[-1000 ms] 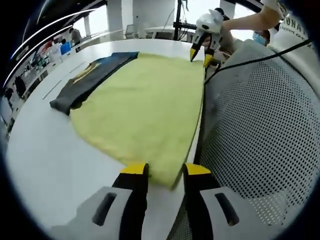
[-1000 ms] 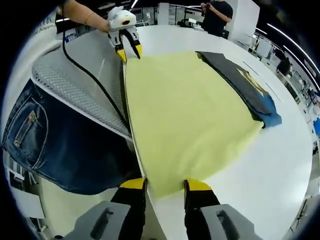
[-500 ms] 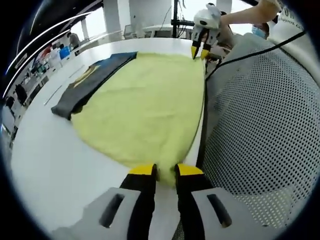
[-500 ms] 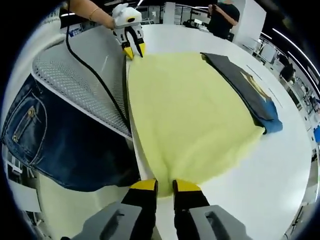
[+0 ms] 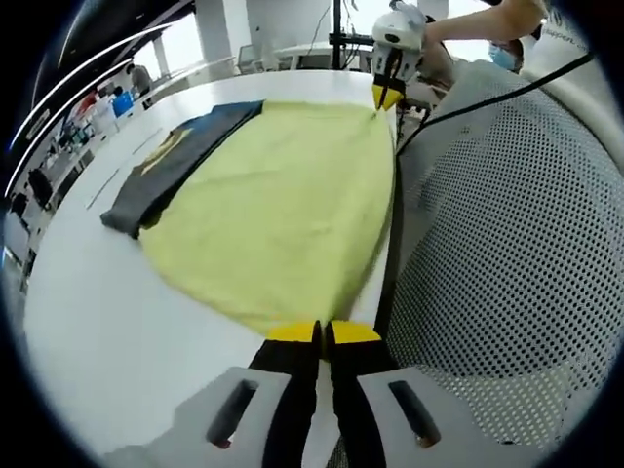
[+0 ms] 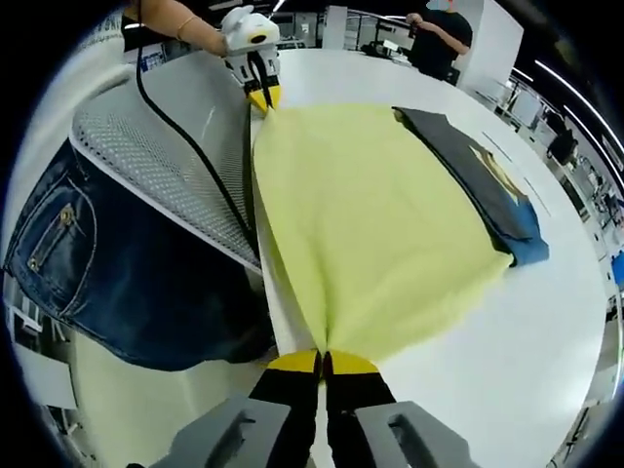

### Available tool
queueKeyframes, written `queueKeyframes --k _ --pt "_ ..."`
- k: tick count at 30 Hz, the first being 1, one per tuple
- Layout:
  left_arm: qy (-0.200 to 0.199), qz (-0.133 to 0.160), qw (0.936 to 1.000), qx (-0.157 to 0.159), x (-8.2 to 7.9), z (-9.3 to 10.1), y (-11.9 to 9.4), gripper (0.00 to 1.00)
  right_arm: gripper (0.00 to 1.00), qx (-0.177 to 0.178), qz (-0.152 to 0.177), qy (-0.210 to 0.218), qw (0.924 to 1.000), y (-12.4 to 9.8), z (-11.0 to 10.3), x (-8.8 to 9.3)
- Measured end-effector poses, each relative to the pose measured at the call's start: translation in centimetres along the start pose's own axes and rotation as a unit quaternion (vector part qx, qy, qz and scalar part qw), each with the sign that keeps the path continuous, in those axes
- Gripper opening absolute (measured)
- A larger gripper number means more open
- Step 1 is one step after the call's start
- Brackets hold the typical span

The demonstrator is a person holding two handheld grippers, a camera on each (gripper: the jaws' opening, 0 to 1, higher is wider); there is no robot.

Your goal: Fold the garment on the visible template until the final outline fits inside the template.

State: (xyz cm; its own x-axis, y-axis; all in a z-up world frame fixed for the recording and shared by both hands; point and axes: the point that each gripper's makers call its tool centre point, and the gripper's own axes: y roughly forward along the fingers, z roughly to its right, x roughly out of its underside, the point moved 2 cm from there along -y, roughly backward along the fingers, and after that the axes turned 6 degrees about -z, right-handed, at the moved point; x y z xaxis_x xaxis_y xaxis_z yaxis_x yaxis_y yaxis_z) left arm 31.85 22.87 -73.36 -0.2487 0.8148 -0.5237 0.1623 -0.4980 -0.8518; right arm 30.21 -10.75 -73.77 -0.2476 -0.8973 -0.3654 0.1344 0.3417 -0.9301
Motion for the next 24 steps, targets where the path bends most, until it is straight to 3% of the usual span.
queueKeyframes --k 12,24 --pt "-0.028 0.008 0.9996 -0.002 0.1 1.1 -1.4 0.00 0.00 -0.012 0.012 0.006 0.9998 -1.3 -1.5 -0.1" --pt "-0.064 0.036 0.9973 0.006 -1.2 2.5 -4.4 0.00 0.00 -0.006 0.029 0.015 0.9995 -3.9 -2.3 -0.3"
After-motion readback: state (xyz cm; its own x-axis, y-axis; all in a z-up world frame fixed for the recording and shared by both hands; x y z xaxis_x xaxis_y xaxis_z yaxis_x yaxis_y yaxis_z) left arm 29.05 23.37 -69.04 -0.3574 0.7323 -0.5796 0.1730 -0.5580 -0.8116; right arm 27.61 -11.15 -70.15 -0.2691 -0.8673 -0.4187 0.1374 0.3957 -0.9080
